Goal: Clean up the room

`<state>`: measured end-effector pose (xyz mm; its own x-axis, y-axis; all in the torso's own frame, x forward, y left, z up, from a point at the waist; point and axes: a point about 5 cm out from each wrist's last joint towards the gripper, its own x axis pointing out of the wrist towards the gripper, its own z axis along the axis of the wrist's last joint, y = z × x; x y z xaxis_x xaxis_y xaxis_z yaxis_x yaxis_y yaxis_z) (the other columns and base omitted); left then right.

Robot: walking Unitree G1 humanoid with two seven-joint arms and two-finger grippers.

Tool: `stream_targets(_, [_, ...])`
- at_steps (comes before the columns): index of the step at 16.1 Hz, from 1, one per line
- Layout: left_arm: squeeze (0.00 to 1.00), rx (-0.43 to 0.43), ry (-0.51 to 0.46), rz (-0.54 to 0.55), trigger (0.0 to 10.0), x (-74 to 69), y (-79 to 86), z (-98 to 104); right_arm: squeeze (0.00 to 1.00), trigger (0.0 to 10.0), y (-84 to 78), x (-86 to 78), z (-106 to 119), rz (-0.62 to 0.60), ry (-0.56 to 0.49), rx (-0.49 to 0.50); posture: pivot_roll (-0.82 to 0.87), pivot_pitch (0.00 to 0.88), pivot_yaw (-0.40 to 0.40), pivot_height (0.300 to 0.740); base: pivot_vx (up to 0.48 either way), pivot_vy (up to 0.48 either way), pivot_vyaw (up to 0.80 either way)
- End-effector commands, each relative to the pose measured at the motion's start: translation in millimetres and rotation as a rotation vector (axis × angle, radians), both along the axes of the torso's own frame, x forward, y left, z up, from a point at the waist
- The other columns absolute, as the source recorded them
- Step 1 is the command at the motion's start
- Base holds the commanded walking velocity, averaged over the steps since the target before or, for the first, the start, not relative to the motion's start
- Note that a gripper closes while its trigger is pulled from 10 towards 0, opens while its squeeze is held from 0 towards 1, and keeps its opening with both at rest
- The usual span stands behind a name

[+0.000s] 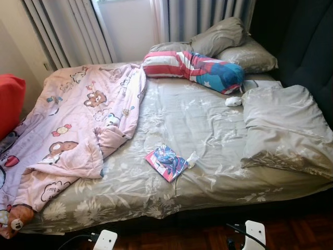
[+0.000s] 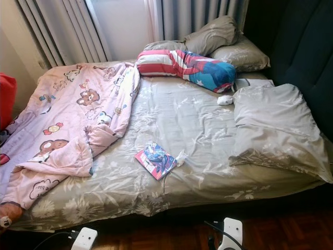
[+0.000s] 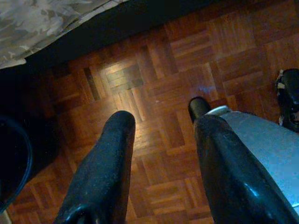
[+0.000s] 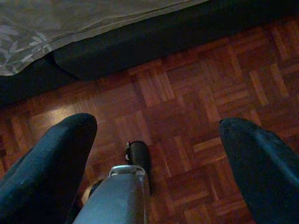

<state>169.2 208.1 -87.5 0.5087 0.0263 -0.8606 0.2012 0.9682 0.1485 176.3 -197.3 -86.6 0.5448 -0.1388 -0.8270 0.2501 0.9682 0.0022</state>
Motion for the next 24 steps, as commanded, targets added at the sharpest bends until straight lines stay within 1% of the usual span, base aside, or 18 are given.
stream_targets(1, [0.00, 0.008, 0.019, 0.018, 10.0, -6.2, 7.3, -1.3, 0.00, 10.0, 1.9, 2.0, 0.8, -0.012, -0.011, 0.008, -0.04, 0.027, 0.062, 0.740, 0.000, 0.000, 0.00])
stream_targets(2, [0.00, 0.012, 0.028, 0.027, 10.0, -12.0, 12.6, -2.5, 0.00, 10.0, 1.2, 3.0, 1.4, 0.012, -0.016, -0.007, -0.04, 0.030, 0.059, 0.740, 0.000, 0.000, 0.00])
stream_targets(3, [0.00, 0.013, 0.031, 0.029, 10.0, -13.7, 14.0, -2.9, 0.00, 10.0, 1.0, 3.6, 1.8, 0.027, -0.018, -0.013, -0.04, 0.031, 0.057, 0.740, 0.000, 0.000, 0.00])
stream_targets(4, [0.00, 0.017, 0.038, 0.034, 10.0, -18.0, 17.1, -3.8, 0.00, 10.0, 0.4, 4.2, 2.3, 0.044, -0.021, -0.024, -0.04, 0.032, 0.053, 0.740, 0.000, 0.000, 0.80])
stream_targets(5, [0.00, 0.018, 0.042, 0.039, 10.0, -20.6, 19.0, -4.3, 0.00, 10.0, 0.5, 2.7, 1.5, 0.002, -0.020, -0.002, -0.04, 0.032, 0.052, 0.740, 0.000, 0.000, 0.00])
stream_targets(6, [0.00, 0.017, 0.043, 0.042, 10.0, -21.6, 19.3, -4.6, 0.00, 10.0, 0.0, 2.7, 1.5, 0.001, -0.020, -0.008, -0.04, 0.033, 0.052, 0.740, 0.000, 0.000, 0.00])
stream_targets(7, [0.00, 0.017, 0.044, 0.041, 10.0, -22.2, 19.5, -4.8, 0.00, 10.0, 0.0, 3.1, 1.7, 0.019, -0.019, -0.013, -0.04, 0.032, 0.052, 0.740, 0.247, 0.000, 0.00])
stream_targets(9, [0.00, 0.016, 0.046, 0.040, 10.0, -22.6, 19.4, -5.0, 0.00, 10.0, 0.1, 2.9, 1.6, 0.003, -0.021, -0.005, -0.04, 0.033, 0.052, 0.740, 0.253, 0.000, 0.00])
stream_targets(12, [0.00, 0.009, 0.043, 0.034, 10.0, -21.1, 13.3, -5.8, 0.00, 10.0, 0.7, 3.1, 1.6, -0.004, -0.023, 0.003, -0.04, 0.032, 0.052, 0.740, 0.255, 0.000, 0.00])
stream_targets(15, [0.00, 0.005, 0.039, 0.031, 10.0, -19.5, 9.9, -5.9, 0.00, 10.0, 0.6, 4.0, 2.1, 0.029, -0.020, -0.017, -0.04, 0.032, 0.053, 0.740, 0.261, 0.000, 0.00])
stream_targets(16, [0.00, 0.003, 0.036, 0.027, 10.0, -18.2, 7.4, -5.9, 0.00, 10.0, 1.0, 4.6, 2.4, 0.033, -0.026, -0.015, -0.04, 0.033, 0.054, 0.740, 0.262, 0.000, 0.80])
stream_targets(18, [0.00, 0.002, 0.036, 0.026, 10.0, -18.0, 6.9, -5.9, 0.00, 10.0, 1.6, 3.5, 1.7, -0.014, -0.028, 0.013, -0.04, 0.033, 0.054, 0.740, 0.266, 0.000, 0.00])
stream_targets(21, [0.00, 0.002, 0.037, 0.026, 10.0, -18.8, 7.3, -6.1, 0.00, 10.0, 1.3, 4.2, 2.1, 0.018, -0.024, -0.006, -0.04, 0.035, 0.054, 0.740, 0.266, 0.000, 0.00])
stream_targets(22, [0.00, 0.003, 0.038, 0.026, 10.0, -19.8, 8.4, -6.2, 0.00, 10.0, 1.0, 5.0, 2.6, 0.049, -0.023, -0.024, -0.04, 0.036, 0.053, 0.740, 0.266, 0.000, 0.80])
stream_targets(24, [0.00, 0.004, 0.039, 0.028, 10.0, -20.7, 9.9, -6.2, 0.00, 10.0, 1.4, 4.4, 2.2, 0.026, -0.026, -0.008, -0.04, 0.037, 0.054, 0.740, 0.266, 0.000, 0.80])
